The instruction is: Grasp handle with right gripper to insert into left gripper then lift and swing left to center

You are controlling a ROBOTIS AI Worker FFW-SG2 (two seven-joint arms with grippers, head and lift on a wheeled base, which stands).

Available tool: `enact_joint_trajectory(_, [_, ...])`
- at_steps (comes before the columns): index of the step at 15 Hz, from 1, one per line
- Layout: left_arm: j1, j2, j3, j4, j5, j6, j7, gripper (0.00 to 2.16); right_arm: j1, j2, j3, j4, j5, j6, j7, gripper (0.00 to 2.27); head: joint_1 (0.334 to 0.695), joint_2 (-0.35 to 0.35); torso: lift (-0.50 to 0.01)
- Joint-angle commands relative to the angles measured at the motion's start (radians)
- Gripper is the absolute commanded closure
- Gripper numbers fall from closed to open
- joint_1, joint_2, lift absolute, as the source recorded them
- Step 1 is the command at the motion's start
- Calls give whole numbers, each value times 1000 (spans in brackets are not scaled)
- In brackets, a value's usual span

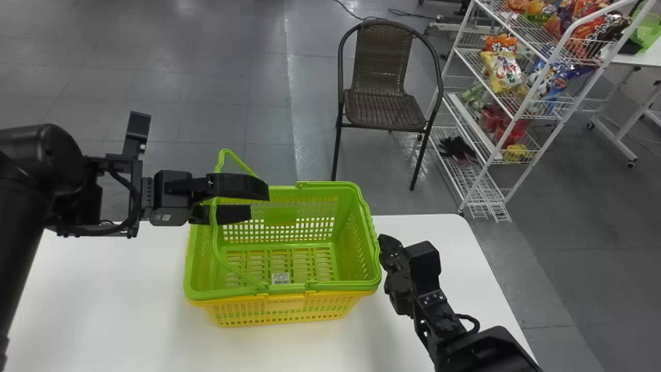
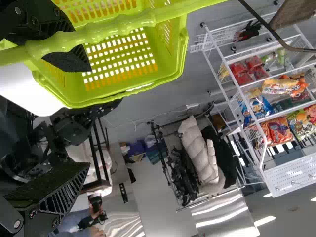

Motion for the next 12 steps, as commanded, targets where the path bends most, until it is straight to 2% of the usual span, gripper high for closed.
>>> enact_joint_trajectory(1, [3, -1, -1, -12, 2, 10, 0, 140, 9, 2, 4, -19, 0, 3, 0, 1976, 695, -168, 0])
enact_joint_trajectory(12, [3, -10, -8, -21, 11, 19, 11, 140, 53, 5, 17, -177, -12, 83, -2, 1973, 695, -156, 0])
